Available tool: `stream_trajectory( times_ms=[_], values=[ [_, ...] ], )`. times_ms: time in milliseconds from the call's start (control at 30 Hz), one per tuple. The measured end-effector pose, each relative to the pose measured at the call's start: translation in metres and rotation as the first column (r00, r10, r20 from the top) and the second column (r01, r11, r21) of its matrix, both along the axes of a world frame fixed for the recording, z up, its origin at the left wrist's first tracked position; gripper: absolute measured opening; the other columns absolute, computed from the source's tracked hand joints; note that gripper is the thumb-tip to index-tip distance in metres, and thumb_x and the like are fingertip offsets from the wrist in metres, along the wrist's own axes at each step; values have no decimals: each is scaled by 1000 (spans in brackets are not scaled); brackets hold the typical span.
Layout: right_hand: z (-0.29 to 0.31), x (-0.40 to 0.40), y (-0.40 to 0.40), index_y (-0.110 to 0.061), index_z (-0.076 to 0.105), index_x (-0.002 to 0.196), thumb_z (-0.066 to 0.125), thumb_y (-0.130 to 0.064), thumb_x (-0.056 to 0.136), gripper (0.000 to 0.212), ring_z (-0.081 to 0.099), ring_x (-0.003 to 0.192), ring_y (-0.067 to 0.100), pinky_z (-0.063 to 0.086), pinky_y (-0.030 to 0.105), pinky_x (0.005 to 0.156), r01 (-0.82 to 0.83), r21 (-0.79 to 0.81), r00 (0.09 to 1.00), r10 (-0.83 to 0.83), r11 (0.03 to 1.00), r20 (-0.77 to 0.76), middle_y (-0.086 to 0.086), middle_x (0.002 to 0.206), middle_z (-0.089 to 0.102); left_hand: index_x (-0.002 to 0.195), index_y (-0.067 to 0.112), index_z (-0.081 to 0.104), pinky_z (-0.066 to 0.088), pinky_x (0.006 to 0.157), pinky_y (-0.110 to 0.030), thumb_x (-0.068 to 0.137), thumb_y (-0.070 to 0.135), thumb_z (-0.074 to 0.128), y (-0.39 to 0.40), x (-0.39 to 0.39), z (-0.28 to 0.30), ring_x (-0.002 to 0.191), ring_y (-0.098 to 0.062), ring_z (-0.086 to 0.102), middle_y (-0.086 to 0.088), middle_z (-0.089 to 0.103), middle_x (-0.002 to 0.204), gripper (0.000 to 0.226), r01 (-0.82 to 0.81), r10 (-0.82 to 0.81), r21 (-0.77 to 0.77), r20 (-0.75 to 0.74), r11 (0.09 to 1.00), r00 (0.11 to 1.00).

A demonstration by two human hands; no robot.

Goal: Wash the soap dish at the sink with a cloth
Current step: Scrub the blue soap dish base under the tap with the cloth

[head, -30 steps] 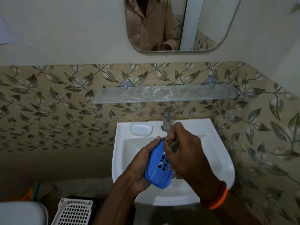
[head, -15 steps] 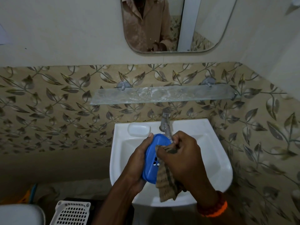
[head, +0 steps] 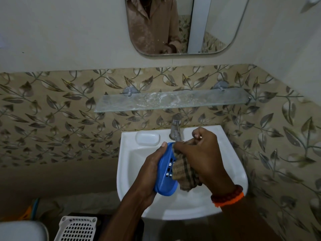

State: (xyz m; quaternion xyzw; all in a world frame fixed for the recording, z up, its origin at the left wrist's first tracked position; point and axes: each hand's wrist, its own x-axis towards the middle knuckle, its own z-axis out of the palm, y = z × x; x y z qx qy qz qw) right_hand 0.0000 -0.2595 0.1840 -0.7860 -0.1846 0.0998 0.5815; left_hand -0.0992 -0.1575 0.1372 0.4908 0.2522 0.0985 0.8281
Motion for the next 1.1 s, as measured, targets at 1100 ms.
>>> stream_trajectory(
  times_ms=[1100],
  values=[
    [-6, -25, 0, -22, 41, 82, 70, -3, 83, 35, 60, 61, 12, 52, 23, 49, -113, -38, 903, 119, 993, 414, -1, 69, 56, 104, 22, 82, 61, 68, -34, 94, 50, 59, 4, 1, -10, 83, -22, 77, -9, 80, 99, 37, 9, -11, -215, -7, 977, 1000]
  ],
)
